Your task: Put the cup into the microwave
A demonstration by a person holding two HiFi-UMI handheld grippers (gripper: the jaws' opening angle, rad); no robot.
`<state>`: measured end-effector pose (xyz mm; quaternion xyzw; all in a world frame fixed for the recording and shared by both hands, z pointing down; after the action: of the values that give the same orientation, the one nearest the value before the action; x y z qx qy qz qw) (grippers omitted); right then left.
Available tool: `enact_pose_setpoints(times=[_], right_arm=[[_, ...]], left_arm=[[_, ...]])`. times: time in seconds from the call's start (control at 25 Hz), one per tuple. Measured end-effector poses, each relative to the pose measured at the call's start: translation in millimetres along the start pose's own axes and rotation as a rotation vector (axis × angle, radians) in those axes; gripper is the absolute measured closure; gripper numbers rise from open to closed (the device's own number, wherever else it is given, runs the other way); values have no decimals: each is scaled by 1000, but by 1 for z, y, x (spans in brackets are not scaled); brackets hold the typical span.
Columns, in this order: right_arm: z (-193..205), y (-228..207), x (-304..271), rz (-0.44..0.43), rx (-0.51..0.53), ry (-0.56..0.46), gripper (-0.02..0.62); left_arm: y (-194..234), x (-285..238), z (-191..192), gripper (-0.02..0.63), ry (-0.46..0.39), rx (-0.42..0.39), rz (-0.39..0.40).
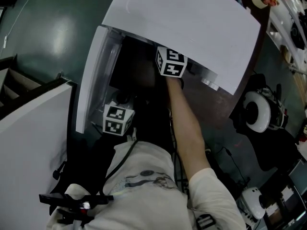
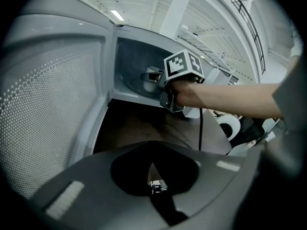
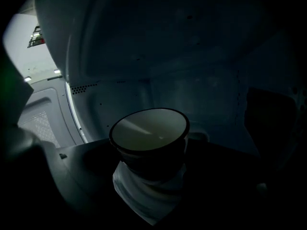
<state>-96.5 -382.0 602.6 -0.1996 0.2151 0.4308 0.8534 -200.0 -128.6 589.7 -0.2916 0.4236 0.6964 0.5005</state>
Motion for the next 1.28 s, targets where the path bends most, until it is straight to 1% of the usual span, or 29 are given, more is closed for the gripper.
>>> enact_pose_setpoints(times=[0.32,0.44,0.52,0.68,0.84,1.0,1.04,1.16,1.24,1.28], right_arm=[[1,0,-2,8,9,-3,192],[0,-1,-1,-8,2,-9,190],[1,-1,1,-23,-6,-5,162],[8,0,8,-35,-9,6,153],[13,2,26,-38,-14,-5,153],[36,18,71,-34,-22,22,157],[44,23,87,-35,-26,35,171],[66,38,143,-14,-62,60,279],[77,46,177,35,-97,49,389],[81,50,192,62,-114,40,465]], left_arm=[[2,0,1,607,-3,4,-3],[4,1,1,607,-15,9,-3],[5,1,5,607,-14,1,-4],[4,3,6,607,-30,-12,3],[1,4,8,607,-39,-32,13],[-1,5,18,607,-34,-47,20],[-3,5,20,607,-36,-53,25],[-9,7,19,607,-52,-74,49],[-12,9,15,607,-71,-89,66],[-13,10,14,607,-79,-96,73]])
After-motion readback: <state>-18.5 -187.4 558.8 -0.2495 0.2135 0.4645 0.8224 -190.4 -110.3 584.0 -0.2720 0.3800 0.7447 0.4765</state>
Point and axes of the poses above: the fingertips, and each gripper's own axes: x backward along the fingers, y to its left, z out of its underside, the point moved 9 cm from there along x, backward along the fingers, and after that the axes turned 6 degrees about y, right-handed, at the moved point
